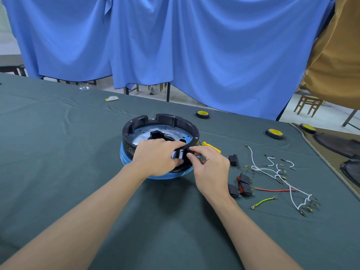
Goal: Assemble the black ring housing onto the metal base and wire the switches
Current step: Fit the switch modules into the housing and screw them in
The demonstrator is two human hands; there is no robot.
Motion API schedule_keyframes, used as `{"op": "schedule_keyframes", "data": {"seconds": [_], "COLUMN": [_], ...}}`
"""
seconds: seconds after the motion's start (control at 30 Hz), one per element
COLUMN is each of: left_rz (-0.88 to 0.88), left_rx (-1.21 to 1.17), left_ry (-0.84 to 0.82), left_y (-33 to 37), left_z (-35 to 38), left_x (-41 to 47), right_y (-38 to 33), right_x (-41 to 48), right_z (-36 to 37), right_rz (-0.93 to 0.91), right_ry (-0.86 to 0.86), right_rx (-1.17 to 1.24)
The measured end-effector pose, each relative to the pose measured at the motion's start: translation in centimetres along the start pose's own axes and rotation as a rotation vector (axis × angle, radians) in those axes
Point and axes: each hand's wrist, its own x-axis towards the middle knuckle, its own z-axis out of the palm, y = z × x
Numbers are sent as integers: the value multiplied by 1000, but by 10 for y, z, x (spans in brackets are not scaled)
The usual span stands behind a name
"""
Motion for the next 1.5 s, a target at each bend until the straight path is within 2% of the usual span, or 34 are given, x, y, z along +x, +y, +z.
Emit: {"op": "schedule_keyframes", "data": {"seconds": [0.23,0.4,0.57,0.7,0.77,0.93,1.33,1.5], "left_rz": [11,-1,21,97,114,79,28,53], "left_rx": [23,30,51,61,94,145,102,110], "left_ry": [11,81,263,437,473,461,426,461], "left_y": [3,2,7,11,12,17,22,18], "left_z": [0,7,13,13,12,12,9,13], "left_x": [-1,-3,-6,-10,-10,-6,-7,-9], "right_y": [2,4,8,14,17,24,26,29], "right_x": [1,4,13,27,34,46,43,43], "right_z": [9,5,-5,-11,-14,-15,-10,-11], "right_rz": [50,88,193,185,161,85,71,32], "right_ry": [7,-19,-71,-206,-274,-419,-370,-479], "right_rx": [30,75,121,99,107,79,116,13]}}
